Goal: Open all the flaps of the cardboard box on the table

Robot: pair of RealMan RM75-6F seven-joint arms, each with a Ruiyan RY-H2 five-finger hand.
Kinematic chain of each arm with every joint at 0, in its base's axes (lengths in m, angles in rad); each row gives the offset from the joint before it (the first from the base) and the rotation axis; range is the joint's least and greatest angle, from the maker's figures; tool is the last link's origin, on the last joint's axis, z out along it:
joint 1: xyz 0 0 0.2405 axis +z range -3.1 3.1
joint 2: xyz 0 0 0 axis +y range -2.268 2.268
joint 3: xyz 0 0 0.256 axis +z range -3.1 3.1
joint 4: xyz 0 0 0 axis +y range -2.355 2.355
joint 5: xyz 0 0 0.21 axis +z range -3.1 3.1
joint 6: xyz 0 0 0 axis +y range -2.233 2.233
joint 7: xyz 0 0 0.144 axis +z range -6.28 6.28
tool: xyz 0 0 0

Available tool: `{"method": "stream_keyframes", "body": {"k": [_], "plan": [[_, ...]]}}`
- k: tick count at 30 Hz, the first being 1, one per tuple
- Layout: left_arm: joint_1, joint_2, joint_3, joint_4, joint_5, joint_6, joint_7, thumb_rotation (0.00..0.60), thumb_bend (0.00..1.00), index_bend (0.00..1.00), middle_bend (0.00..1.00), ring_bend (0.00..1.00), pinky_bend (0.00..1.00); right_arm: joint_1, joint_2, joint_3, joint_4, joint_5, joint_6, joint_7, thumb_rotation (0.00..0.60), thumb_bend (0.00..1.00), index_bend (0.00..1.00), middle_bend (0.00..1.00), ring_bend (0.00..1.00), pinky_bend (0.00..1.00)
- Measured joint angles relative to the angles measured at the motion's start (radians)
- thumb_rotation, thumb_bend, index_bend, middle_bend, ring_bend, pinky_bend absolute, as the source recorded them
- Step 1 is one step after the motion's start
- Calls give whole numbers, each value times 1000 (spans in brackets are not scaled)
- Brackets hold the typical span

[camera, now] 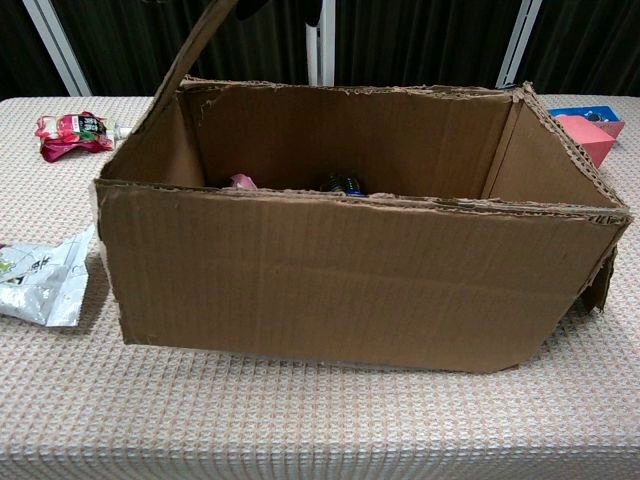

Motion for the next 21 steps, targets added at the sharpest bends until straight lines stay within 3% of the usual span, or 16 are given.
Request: {"method": "stream_keyframes", "body": {"k": [12,21], "plan": [[100,76,-12,-17,74,70,-171,600,862,174,379,173,267,7,19,9,-47,-3,-6,-30,600,492,0,0,0,0],[191,100,-7,25,188,133,-317,600,862,161,358,173,267,16,18,12,-63,-4,-15,-45,600,496,0,0,0,0]]}}
